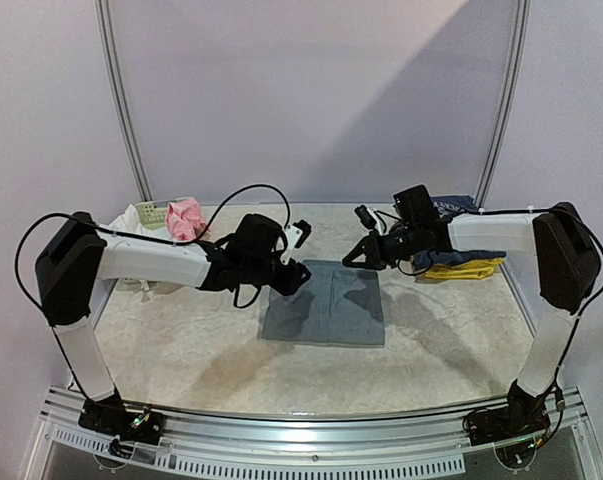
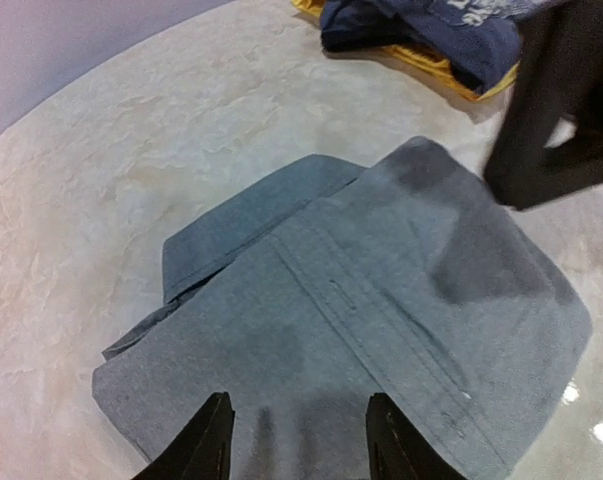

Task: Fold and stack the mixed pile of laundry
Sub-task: Adjust the square-folded shirt at the center of the board, then pick up the square-folded shirt from the center of the board.

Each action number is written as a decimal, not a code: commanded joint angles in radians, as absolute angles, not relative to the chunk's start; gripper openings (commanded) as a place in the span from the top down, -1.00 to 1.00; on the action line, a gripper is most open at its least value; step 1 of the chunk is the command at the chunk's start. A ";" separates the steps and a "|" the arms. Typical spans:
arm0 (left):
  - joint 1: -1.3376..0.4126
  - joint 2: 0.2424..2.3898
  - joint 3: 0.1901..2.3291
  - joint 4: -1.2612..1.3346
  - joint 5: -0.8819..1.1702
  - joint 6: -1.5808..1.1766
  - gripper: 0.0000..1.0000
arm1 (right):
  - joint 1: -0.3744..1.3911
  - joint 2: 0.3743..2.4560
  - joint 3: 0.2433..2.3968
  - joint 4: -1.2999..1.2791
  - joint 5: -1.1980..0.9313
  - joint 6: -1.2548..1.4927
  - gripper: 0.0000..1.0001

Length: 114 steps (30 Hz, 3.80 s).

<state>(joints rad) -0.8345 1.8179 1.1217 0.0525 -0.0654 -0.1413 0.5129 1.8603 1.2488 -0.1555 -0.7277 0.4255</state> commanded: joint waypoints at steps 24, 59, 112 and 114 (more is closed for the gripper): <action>-0.650 2.116 1.224 0.055 -0.010 -0.176 0.34 | 0.650 1.833 0.864 -0.034 -0.666 0.489 0.80; -0.950 1.708 1.112 -0.148 -0.507 0.149 -0.23 | 0.652 1.497 0.932 -0.187 -0.397 0.466 -0.35; -1.324 2.378 1.560 -0.166 -0.717 0.644 0.79 | 0.376 1.199 0.635 -0.174 -0.185 0.634 -0.98; -1.323 2.365 1.540 -0.131 -0.718 0.641 1.00 | 0.374 1.205 0.635 -0.167 -0.194 0.638 -0.98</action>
<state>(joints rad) -1.3369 2.3440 1.5806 -0.1635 -0.7338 0.6369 0.3843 1.1870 0.6483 -0.1795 -0.1864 0.6422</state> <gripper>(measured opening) 0.073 0.989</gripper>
